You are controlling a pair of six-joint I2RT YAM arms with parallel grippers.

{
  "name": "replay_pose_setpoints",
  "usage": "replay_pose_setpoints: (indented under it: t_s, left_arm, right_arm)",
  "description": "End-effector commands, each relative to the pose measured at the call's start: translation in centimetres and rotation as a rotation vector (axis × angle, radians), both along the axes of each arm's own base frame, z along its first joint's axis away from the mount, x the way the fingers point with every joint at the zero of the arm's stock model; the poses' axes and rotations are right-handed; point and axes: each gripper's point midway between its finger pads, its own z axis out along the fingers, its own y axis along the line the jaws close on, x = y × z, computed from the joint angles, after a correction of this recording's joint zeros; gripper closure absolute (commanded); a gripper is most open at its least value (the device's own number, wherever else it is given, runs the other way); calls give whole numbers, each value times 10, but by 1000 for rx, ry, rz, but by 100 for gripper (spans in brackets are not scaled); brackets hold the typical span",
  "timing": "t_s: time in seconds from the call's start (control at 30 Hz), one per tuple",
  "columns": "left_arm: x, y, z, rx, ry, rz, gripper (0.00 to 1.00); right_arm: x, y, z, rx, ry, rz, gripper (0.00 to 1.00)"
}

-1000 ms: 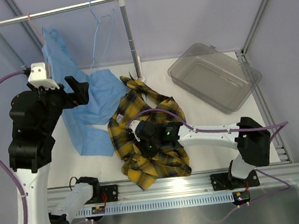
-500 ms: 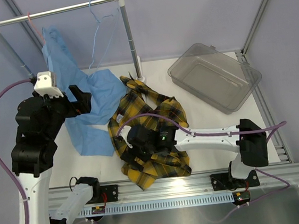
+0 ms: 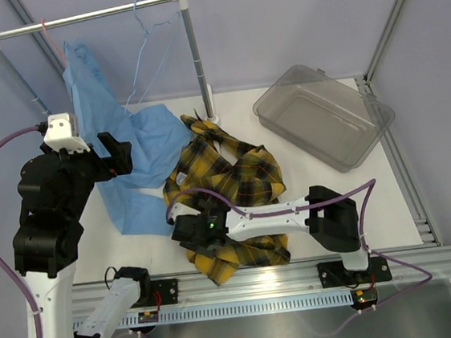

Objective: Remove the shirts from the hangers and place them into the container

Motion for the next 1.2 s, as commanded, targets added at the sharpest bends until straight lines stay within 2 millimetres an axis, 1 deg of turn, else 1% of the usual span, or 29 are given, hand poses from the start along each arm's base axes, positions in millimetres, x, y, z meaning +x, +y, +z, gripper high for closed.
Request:
replay_pose_setpoints:
  t_s: [0.0, 0.1, 0.17, 0.27, 0.3, 0.33, 0.37, 0.4, 0.43, 0.47, 0.53, 0.57, 0.6, 0.63, 0.67, 0.73, 0.77, 0.83, 0.87, 0.9, 0.93, 0.97, 1.0, 1.07, 1.1, 1.13, 1.17]
  left_arm:
    - [-1, 6, 21, 10, -68, 22, 1]
    - [1, 5, 19, 16, -63, 18, 1]
    - [1, 4, 18, 17, -60, 14, 1]
    - [3, 3, 16, 16, -52, 8, 1]
    - [2, 3, 16, 16, -52, 6, 1]
    - [2, 3, 15, 16, -51, 6, 1]
    - [2, 2, 15, 17, -51, 4, 1]
    - [2, 2, 15, 17, -51, 3, 1]
    - [3, 2, 13, 17, -46, 0, 1]
    - [3, 1, 13, 15, -46, -3, 1]
    - [4, 0, 12, 14, -41, -4, 1]
    - [5, 0, 11, 13, -38, -7, 1]
    - [4, -1, 11, 12, -38, -10, 1]
    - [5, -2, 10, 7, -34, -15, 1]
    - [5, -3, 10, 7, -32, -17, 1]
    - [5, -3, 10, 5, -32, -20, 1]
    - [5, -3, 10, 5, -34, -18, 1]
    - [4, -3, 11, 4, -35, -21, 1]
    - [5, -4, 10, 3, -33, -24, 1]
    - [4, -4, 11, 0, -36, -27, 1]
    - [4, -5, 12, -4, -35, -26, 1]
    - [4, -5, 12, -6, -35, -26, 1]
    - [4, -5, 12, -8, -36, -26, 1]
    - [3, -5, 13, -7, -40, -26, 1]
    - [2, -4, 14, -6, -43, -26, 1]
    - [2, -4, 15, -6, -46, -26, 1]
    - [1, -4, 15, -6, -46, -26, 1]
  right_arm:
    - [39, -20, 36, -68, -261, -128, 1]
    - [53, -39, 42, -130, -362, -204, 1]
    - [57, -46, 38, -131, -354, -256, 0]
    - [59, -53, 20, -122, -262, -299, 0]
    - [53, -52, 7, -106, -193, -298, 1]
    - [53, -52, 2, -88, -155, -303, 0]
    - [47, -57, -14, -83, -63, -297, 1]
    - [48, -53, -18, -57, -34, -300, 0]
    - [47, -54, -22, -47, -7, -301, 1]
    - [41, -53, -32, -28, 65, -279, 1]
    - [39, -54, -40, -15, 112, -285, 1]
    - [34, -56, -47, -12, 172, -280, 2]
    - [32, -54, -50, -2, 189, -277, 3]
    - [31, -54, -53, 1, 205, -276, 9]
    - [25, -55, -59, 3, 247, -266, 13]
    - [23, -51, -62, 27, 279, -263, 22]
    - [16, -49, -66, 34, 323, -250, 38]
    - [11, -46, -69, 40, 357, -228, 56]
    - [8, -45, -71, 40, 372, -221, 80]
    - [6, -43, -72, 51, 389, -214, 90]
    - [5, -42, -71, 57, 391, -208, 97]
    - [6, -41, -70, 63, 387, -206, 100]
    - [8, -41, -67, 68, 377, -204, 100]
    - [13, -34, -42, 128, 340, -183, 100]
    - [16, -30, -26, 165, 323, -174, 100]
    - [20, -25, 8, 241, 287, -150, 100]
    - [28, -19, 34, 292, 241, -148, 100]
